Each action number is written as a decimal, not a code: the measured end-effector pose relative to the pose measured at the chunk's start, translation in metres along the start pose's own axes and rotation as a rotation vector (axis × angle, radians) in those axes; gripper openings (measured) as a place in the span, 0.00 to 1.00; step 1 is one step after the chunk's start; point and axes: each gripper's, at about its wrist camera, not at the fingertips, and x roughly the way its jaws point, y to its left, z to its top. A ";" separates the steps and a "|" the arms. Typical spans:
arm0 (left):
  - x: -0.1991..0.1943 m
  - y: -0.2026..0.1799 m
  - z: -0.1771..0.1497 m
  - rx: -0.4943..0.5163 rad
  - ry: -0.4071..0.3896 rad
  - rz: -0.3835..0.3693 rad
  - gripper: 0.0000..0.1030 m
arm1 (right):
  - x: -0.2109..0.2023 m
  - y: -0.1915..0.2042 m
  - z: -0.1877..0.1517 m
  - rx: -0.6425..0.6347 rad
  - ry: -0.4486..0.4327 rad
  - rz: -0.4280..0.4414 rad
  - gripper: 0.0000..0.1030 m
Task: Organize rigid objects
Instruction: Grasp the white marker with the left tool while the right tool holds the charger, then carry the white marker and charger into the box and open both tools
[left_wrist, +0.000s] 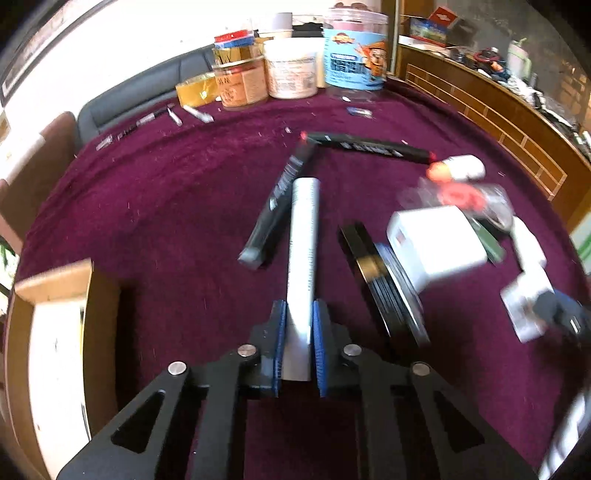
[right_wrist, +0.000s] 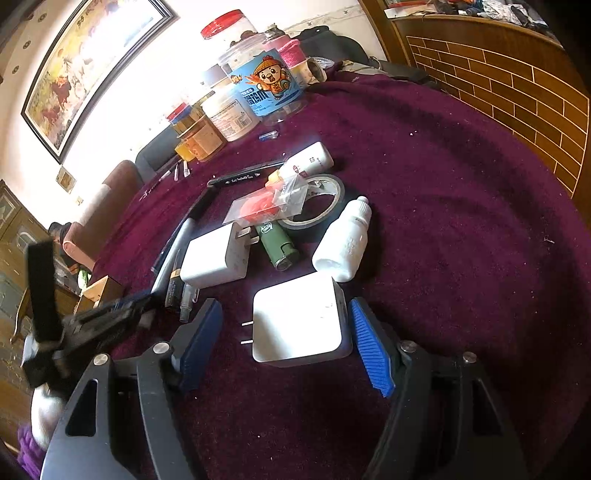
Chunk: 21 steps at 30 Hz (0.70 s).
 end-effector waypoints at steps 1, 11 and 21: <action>-0.006 0.002 -0.008 -0.010 0.006 -0.016 0.10 | 0.000 0.000 0.000 0.000 0.000 0.000 0.68; 0.001 -0.018 0.004 0.016 -0.010 0.024 0.27 | 0.001 0.002 0.000 -0.013 0.000 -0.013 0.69; -0.051 0.006 -0.029 -0.068 -0.085 -0.140 0.11 | 0.005 0.010 -0.001 -0.059 0.012 -0.040 0.77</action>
